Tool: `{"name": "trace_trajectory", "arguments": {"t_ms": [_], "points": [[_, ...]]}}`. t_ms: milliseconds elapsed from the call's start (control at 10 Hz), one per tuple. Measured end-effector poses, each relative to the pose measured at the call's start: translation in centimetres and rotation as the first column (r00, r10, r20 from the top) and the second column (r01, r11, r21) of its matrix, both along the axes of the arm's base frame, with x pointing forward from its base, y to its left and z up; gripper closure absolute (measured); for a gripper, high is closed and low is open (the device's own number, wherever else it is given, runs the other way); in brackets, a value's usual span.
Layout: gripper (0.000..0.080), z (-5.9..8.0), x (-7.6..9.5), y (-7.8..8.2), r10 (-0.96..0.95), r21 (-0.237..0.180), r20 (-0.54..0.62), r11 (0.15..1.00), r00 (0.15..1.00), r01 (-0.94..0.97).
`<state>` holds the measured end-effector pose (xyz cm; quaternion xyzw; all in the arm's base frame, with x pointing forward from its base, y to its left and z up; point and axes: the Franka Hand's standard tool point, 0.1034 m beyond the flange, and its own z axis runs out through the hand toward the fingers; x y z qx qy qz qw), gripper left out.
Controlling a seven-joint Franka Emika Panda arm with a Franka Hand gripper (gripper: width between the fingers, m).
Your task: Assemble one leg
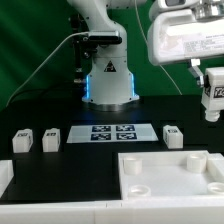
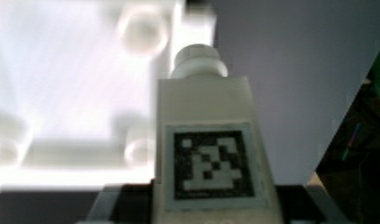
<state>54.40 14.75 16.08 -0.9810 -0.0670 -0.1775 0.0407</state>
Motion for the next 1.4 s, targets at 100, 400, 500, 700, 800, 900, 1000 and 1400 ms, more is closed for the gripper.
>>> {"name": "trace_trajectory", "arguments": {"t_ms": [100, 400, 500, 700, 800, 900, 1000, 1400], "points": [[0.0505, 0.3, 0.2, 1.1, 0.040, -0.017, 0.016, 0.999, 0.999, -0.040], [0.0505, -0.1, -0.1, 0.8, 0.024, -0.008, 0.005, 1.000, 1.000, -0.024], [0.0505, -0.1, -0.1, 0.8, 0.025, -0.008, 0.004, 1.000, 1.000, -0.025], [0.0505, -0.7, 2.5, -0.2, 0.055, -0.013, 0.044, 0.998, 0.998, -0.054], [0.0505, -1.0, 4.8, -0.4, 0.039, -0.004, 0.057, 0.999, 0.998, -0.039], [0.0505, -1.2, 6.6, -0.7, 0.045, -0.005, 0.073, 0.999, 0.996, -0.045], [0.0505, -1.5, 8.0, -1.1, 0.046, -0.005, 0.099, 0.999, 0.994, -0.046], [0.0505, -1.9, 8.3, -0.8, 0.044, 0.001, 0.111, 0.999, 0.993, -0.044]]}}
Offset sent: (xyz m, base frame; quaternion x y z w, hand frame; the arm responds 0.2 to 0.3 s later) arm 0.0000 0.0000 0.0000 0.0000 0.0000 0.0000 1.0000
